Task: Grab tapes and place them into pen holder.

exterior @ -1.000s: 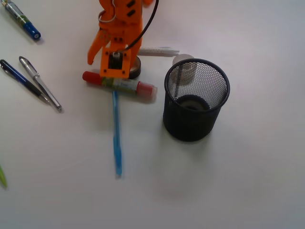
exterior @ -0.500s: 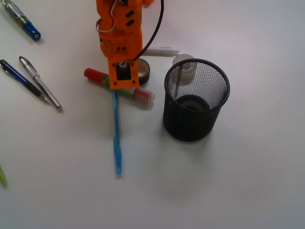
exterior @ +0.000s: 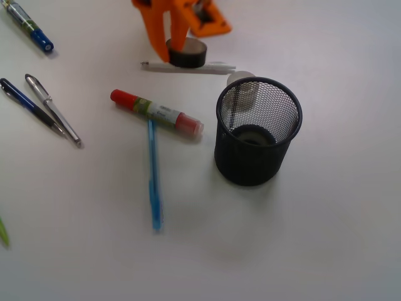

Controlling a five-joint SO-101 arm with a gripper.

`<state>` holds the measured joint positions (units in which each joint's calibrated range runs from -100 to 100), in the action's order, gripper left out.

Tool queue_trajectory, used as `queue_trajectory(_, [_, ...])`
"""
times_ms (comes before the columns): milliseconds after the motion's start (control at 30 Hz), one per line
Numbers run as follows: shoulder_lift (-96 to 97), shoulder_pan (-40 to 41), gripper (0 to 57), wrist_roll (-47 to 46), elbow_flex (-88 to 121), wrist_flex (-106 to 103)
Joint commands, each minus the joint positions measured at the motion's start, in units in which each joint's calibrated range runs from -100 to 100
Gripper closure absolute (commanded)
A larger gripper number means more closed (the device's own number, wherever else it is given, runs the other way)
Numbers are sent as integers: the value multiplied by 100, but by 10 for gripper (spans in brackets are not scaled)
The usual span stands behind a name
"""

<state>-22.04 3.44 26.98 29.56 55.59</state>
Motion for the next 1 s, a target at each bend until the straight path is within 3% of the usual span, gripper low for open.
queue_trajectory(0, [-359, 617, 572, -679, -646, -1272])
queue_trajectory(233, [253, 1125, 572, -879, -1353, -2497])
queue_trajectory(833, [2225, 1200, 567, -864, -2422, -2086])
queue_trajectory(900, [2242, 1200, 513, -855, -2412, -2060])
queue_trajectory(967, [2242, 1207, 400, -850, -2367, -2060])
